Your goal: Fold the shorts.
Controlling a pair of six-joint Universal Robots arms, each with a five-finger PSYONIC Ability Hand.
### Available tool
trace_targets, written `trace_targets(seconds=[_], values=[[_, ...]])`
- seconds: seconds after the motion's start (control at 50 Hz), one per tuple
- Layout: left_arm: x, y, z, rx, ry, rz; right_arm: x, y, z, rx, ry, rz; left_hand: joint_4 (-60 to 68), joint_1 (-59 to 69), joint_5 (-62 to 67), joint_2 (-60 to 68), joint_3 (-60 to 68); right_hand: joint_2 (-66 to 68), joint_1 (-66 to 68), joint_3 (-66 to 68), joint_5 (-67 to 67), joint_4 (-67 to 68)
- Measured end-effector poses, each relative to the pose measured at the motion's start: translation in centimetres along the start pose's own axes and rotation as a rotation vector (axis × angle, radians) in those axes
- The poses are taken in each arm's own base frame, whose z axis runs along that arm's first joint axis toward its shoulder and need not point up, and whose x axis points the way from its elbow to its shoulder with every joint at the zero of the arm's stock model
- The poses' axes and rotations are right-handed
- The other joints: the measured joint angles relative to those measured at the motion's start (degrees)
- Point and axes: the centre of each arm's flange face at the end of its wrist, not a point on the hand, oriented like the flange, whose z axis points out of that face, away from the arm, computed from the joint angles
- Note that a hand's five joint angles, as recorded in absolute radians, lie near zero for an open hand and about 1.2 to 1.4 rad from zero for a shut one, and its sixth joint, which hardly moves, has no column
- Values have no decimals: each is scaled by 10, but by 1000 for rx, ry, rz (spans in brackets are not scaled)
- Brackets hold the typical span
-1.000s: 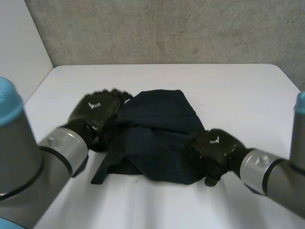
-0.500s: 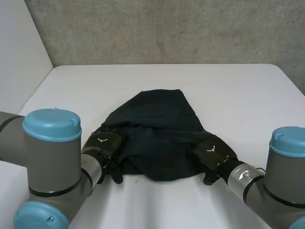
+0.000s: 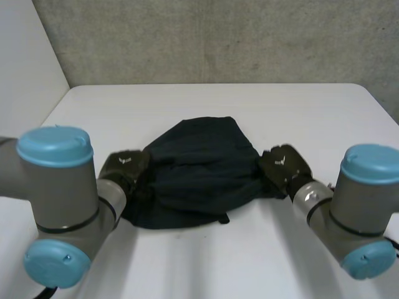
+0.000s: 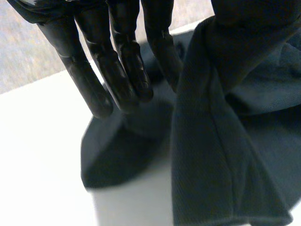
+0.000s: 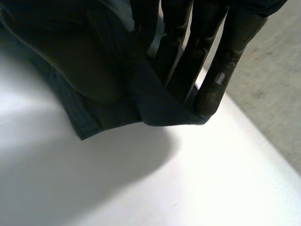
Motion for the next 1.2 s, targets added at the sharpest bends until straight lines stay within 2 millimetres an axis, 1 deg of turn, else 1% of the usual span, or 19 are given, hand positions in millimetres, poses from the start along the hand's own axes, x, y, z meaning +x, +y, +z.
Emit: trace_targets(seconds=[0.1, 0.12, 0.16, 0.18, 0.2, 0.24, 0.26, 0.3, 0.32, 0.4, 0.46, 0.6, 0.72, 0.76, 0.88, 0.98, 1.08, 1.14, 1.2], values=[[0, -29, -5, 80, 13, 13, 16, -24, 2, 45, 29, -4, 11, 5, 12, 11, 11, 0, 3, 0, 0, 0], [0, -53, -12, 141, 29, 33, 28, -45, 0, 79, 48, -7, 14, 6, 14, 15, 15, 0, 3, 0, 0, 0], [0, -66, -16, 175, 38, 46, 31, -51, -2, 86, 52, -8, 14, 6, 14, 15, 15, 0, 3, 0, 0, 0], [-1, -94, -27, 250, 52, 74, 47, -80, -9, 132, 75, -11, 14, 7, 14, 16, 15, 0, 4, 0, 0, 1], [-1, -94, -27, 250, 52, 74, 47, -80, -9, 132, 75, -11, 14, 7, 14, 16, 15, 0, 4, 0, 0, 1], [-3, -139, -49, 369, 61, 113, 81, -147, -35, 240, 126, -9, 14, 9, 14, 16, 15, 0, 4, 1, 0, 2], [-4, -153, -57, 405, 61, 123, 88, -162, -43, 267, 138, -8, 14, 10, 14, 16, 15, 0, 4, 1, 0, 2], [-5, -168, -67, 448, 59, 132, 96, -178, -51, 295, 151, -8, 14, 10, 14, 17, 15, 0, 4, 0, 0, 2], [-8, -190, -82, 504, 53, 140, 107, -202, -65, 345, 175, -9, 14, 10, 14, 17, 15, 0, 4, 1, 0, 2], [-15, -235, -120, 635, 33, 142, 129, -251, -99, 460, 232, -25, 14, 10, 14, 17, 15, 0, 4, 0, 0, 2], [-20, -254, -138, 692, 21, 138, 138, -271, -118, 512, 256, -37, 14, 10, 14, 17, 15, 0, 6, 1, 0, 2], [-20, -253, -132, 664, 21, 138, 135, -267, -114, 468, 207, -33, 5, 10, 13, 7, 13, 0, 6, 9, 6, 2], [-13, -218, -90, 510, 43, 152, 115, -224, -76, 300, 100, 10, 2, 10, 12, 4, 12, 0, 6, 9, 6, 2], [-6, -180, -50, 364, 65, 163, 96, -185, -47, 166, 23, 42, 2, 10, 12, 4, 12, 0, 6, 9, 6, 2], [6, -111, 25, 141, 95, 175, 66, -118, 2, -33, -68, 91, 2, 10, 12, 4, 12, 0, 6, 9, 6, 2], [10, -84, 70, 107, 92, 173, 61, -92, 32, -49, -28, 113, 5, 10, 14, 6, 13, 0, 6, 9, 6, 2], [7, -99, 92, 216, 64, 158, 71, -98, 49, 51, 54, 127, 5, 10, 14, 6, 14, 0, 6, 9, 6, 2], [-1, -145, 101, 446, 13, 135, 93, -129, 58, 253, 161, 122, 13, 10, 14, 14, 16, 0, 6, 9, 6, 2], [-11, -199, 89, 700, -41, 107, 121, -177, 54, 516, 281, 87, 14, 11, 14, 16, 16, 0, 6, 9, 6, 2]])
